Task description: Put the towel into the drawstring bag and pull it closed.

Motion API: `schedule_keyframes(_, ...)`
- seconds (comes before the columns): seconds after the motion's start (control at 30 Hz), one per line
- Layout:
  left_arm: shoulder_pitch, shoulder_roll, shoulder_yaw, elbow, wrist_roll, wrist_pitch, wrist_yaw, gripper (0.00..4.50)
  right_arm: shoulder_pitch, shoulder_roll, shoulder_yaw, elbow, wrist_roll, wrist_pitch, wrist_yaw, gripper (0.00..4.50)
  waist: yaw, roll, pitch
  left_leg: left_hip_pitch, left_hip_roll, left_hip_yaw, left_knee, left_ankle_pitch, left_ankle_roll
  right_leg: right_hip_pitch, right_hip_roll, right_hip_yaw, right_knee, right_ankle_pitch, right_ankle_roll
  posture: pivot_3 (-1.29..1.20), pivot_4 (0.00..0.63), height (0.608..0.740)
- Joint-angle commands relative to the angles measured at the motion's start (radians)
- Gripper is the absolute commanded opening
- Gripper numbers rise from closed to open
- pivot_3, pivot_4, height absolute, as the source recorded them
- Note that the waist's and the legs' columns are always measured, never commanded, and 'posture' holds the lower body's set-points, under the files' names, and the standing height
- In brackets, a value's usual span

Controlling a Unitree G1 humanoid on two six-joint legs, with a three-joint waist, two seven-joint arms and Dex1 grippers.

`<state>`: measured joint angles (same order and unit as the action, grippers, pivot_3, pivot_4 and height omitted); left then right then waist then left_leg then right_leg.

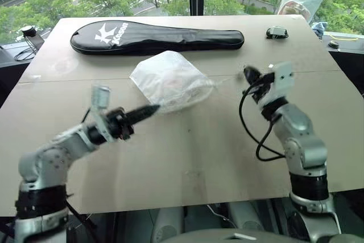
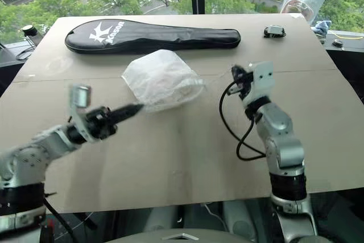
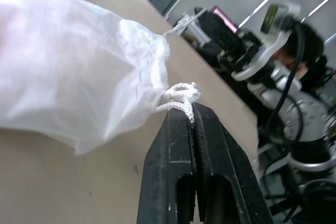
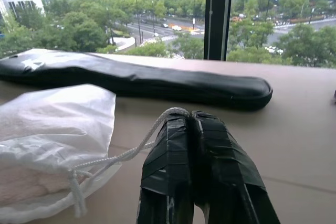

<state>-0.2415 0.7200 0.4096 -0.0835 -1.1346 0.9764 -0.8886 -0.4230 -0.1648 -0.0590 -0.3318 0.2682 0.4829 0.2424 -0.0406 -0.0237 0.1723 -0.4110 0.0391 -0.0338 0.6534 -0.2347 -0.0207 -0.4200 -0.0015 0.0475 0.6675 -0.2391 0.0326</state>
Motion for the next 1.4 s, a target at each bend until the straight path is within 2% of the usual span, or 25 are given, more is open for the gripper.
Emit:
schedule_keyframes(0.03,-0.031,0.032,0.050,0.035,-0.055,0.046,0.003,0.03,-0.044,-0.020,-0.036,-0.011,0.041,0.010,0.015,0.00,0.000,0.000,0.000,0.000,0.000,0.000,0.000,0.000,0.000,0.000,0.000,0.000,0.000,0.000,0.000,0.00,0.150,0.740)
schedule_keyframes(0.2,-0.034,0.075,0.067,0.045,-0.065,0.077,-0.037,0.03,-0.130,-0.035,-0.077,0.027,0.049,-0.003,-0.015,0.00,-0.001,0.000,0.000,-0.002,0.000,0.001,-0.001,0.000,0.000,-0.002,-0.001,0.001,0.000,0.000,0.000,0.00,0.150,0.740)
schedule_keyframes(0.27,-0.026,0.103,0.043,0.028,-0.010,0.041,-0.072,0.03,-0.164,-0.045,-0.092,0.049,0.048,-0.014,-0.022,0.00,0.000,0.000,0.000,-0.002,0.000,0.001,-0.001,0.000,0.000,-0.002,-0.001,0.001,0.000,0.000,0.000,0.00,0.150,0.740)
schedule_keyframes(0.37,-0.022,0.162,-0.058,0.014,0.173,-0.098,-0.130,0.03,-0.228,-0.072,-0.114,0.081,0.054,-0.021,-0.012,0.00,0.000,0.001,0.001,-0.002,0.000,0.001,-0.001,0.000,0.000,-0.002,-0.001,0.001,0.000,0.000,0.000,0.00,0.150,0.740)
schedule_keyframes(0.47,-0.083,0.167,-0.131,0.101,0.348,-0.267,-0.128,0.03,-0.271,-0.113,-0.110,0.122,0.044,-0.041,0.014,0.00,0.003,0.002,0.001,-0.002,-0.001,0.002,-0.001,0.000,0.000,-0.002,-0.001,0.002,0.000,0.000,0.000,0.00,0.150,0.740)
schedule_keyframes(0.63,-0.164,0.137,-0.158,0.179,0.468,-0.406,-0.105,0.03,-0.266,-0.137,-0.094,0.147,0.034,-0.068,0.037,0.00,0.004,0.002,0.001,-0.003,0.000,0.002,-0.002,0.000,0.000,-0.003,-0.001,0.001,-0.002,0.000,0.000,0.00,0.150,0.740)
schedule_keyframes(0.8,-0.219,0.087,-0.110,0.169,0.435,-0.397,-0.062,0.03,-0.262,-0.143,-0.101,0.143,0.028,-0.073,0.027,0.00,0.002,0.002,0.001,-0.004,0.000,0.002,-0.002,0.000,0.000,-0.003,-0.001,0.002,-0.002,0.000,0.000,0.00,0.150,0.740)
schedule_keyframes(0.93,-0.252,0.086,-0.031,0.130,0.236,-0.198,-0.090,0.03,-0.269,-0.152,-0.106,0.150,0.029,-0.079,0.029,0.00,0.000,0.002,0.001,-0.004,0.000,0.002,-0.002,0.000,0.000,-0.003,-0.001,0.001,-0.002,0.000,0.000,0.00,0.150,0.740)
schedule_keyframes(1.1,-0.253,0.100,-0.032,0.131,0.246,-0.174,-0.090,0.03,-0.276,-0.165,-0.111,0.167,0.030,-0.085,0.033,0.00,0.000,0.002,0.001,-0.003,0.000,0.002,-0.002,0.000,0.000,-0.003,-0.001,0.001,-0.002,0.000,0.000,0.00,0.150,0.740)
schedule_keyframes(1.17,-0.228,0.119,-0.093,0.123,0.341,-0.234,-0.101,0.03,-0.267,-0.170,-0.106,0.168,0.026,-0.084,0.038,0.00,0.000,0.002,0.001,-0.003,0.000,0.002,-0.002,0.000,0.000,-0.003,-0.001,0.001,-0.001,0.000,0.000,0.00,0.150,0.740)
schedule_keyframes(1.27,-0.174,0.163,-0.254,0.183,0.622,-0.453,-0.075,0.03,-0.252,-0.169,-0.094,0.163,0.022,-0.082,0.041,0.00,0.000,0.002,0.001,-0.003,0.000,0.002,-0.002,0.000,0.000,-0.003,-0.001,0.002,-0.001,0.000,0.000,0.00,0.150,0.740)
schedule_keyframes(1.37,-0.191,0.159,-0.296,0.290,0.775,-0.630,-0.006,0.03,-0.247,-0.165,-0.093,0.163,0.023,-0.093,0.046,0.00,0.001,0.002,0.001,-0.002,0.000,0.002,-0.003,0.000,0.000,-0.003,-0.001,0.002,-0.001,0.000,0.000,0.00,0.150,0.740)
schedule_keyframes(1.4,-0.209,0.144,-0.286,0.314,0.784,-0.655,0.013,0.03,-0.245,-0.164,-0.096,0.162,0.024,-0.092,0.043,0.00,0.001,0.002,0.001,-0.003,0.000,0.002,-0.003,0.000,0.000,-0.003,-0.001,0.002,-0.001,0.000,0.000,0.00,0.150,0.740)
